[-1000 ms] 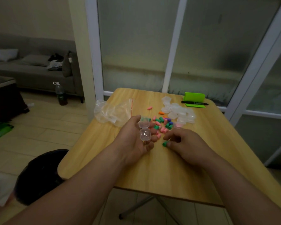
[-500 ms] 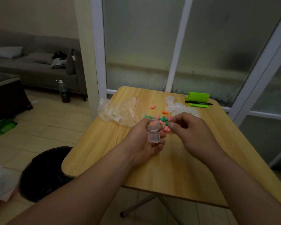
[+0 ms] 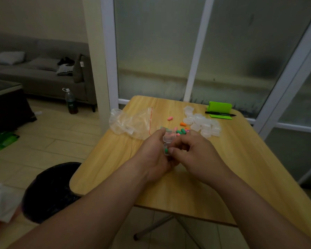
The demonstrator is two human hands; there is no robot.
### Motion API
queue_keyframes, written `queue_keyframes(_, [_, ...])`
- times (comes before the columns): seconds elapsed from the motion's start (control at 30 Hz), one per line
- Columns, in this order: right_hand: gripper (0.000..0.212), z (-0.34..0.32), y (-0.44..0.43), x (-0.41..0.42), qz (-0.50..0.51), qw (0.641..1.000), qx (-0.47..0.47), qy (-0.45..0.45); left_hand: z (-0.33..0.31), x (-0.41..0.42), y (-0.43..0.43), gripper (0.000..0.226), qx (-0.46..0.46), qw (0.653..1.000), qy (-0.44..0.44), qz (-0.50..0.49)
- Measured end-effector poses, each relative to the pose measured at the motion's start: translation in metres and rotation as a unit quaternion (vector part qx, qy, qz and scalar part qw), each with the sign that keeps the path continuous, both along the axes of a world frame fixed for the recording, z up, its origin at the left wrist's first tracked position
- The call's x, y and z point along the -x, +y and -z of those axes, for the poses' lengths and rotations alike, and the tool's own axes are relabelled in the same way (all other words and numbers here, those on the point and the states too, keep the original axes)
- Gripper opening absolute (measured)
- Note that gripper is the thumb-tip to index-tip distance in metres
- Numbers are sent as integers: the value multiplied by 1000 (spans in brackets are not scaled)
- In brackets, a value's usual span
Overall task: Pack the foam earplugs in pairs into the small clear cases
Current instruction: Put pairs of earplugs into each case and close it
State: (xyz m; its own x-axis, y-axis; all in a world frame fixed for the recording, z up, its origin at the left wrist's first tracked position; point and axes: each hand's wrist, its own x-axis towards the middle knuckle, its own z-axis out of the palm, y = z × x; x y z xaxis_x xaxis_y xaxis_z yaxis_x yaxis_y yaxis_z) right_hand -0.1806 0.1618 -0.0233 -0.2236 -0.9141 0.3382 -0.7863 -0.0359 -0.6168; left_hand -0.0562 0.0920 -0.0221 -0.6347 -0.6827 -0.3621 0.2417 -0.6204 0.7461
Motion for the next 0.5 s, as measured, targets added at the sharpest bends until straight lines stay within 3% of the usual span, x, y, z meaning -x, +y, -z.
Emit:
queue_keyframes(0.13, [4, -1, 2, -1, -12, 1000, -14, -20, -1, -4, -3, 60, -11, 1000, 19, 7])
queue_keyframes(0.2, [9, -5, 3, 3, -21, 997, -7, -78, -1, -7, -4, 60, -7, 1000, 21, 16])
queue_keyframes(0.33, [15, -5, -4, 39, 87, 978, 41, -187, -2, -9, -5, 56, 7, 1000, -8, -4])
queue_keyframes(0.4, [15, 1, -10, 64, 173, 967, 50, -180, -2, -8, -8, 54, 3, 1000, -11, -19])
queue_keyframes(0.5, [14, 14, -18, 86, 237, 968, 10, -83, -2, -8, -10, 54, -3, 1000, -8, -28])
